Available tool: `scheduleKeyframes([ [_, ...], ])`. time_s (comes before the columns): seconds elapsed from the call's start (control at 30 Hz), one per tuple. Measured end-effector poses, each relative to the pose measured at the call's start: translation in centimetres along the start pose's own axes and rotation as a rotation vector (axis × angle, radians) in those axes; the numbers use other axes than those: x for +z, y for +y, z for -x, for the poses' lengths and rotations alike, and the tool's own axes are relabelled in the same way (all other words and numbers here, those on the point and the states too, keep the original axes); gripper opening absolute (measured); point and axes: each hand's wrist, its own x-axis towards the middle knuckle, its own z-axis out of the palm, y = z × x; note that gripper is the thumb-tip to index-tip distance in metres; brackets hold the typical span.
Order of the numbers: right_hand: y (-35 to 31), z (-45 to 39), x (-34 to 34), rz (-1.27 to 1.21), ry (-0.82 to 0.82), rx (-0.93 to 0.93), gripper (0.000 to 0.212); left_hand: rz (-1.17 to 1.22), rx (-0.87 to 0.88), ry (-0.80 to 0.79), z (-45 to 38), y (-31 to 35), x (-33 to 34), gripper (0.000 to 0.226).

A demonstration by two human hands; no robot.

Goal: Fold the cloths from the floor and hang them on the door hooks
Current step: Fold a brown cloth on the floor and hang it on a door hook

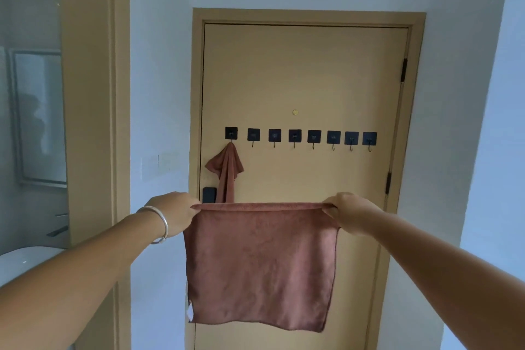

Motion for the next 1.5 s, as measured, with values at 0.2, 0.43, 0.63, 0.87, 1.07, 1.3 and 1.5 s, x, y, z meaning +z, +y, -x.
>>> scheduleKeyframes([
  [0.2, 0.9, -10.1, 3.0, -0.007, -0.032, -0.035, 0.025, -0.042, -0.056, -0.036, -7.4, -1.7, 2.5, 0.036],
  [0.43, 3.4, -23.0, 3.3, -0.035, 0.019, -0.062, 0.033, -0.082, -0.134, 0.014, -18.9, -2.4, 2.3, 0.032],
  [0.63, 4.4, -31.2, 5.8, -0.074, 0.027, -0.125, 0.03, -0.085, -0.184, 0.013, -25.3, -4.2, 5.4, 0.032],
  [0.87, 4.3, -38.6, 8.7, -0.011, 0.069, -0.095, 0.029, -0.059, -0.171, 0.036, -33.2, -6.7, 8.6, 0.029],
  [1.07, 3.5, -44.2, 9.2, -0.004, 0.311, -0.037, 0.029, 0.197, -0.063, 0.109, -41.9, -9.2, 9.9, 0.027],
  [1.3, 1.5, -50.8, 8.5, 0.028, 0.512, -0.059, 0.03, 0.521, 0.149, 0.449, -50.8, -11.4, 10.9, 0.037],
  [1.5, 0.8, -54.3, 8.9, 0.317, 0.457, -0.23, 0.033, 0.235, 0.408, 0.47, -55.1, -12.5, 12.5, 0.043],
])
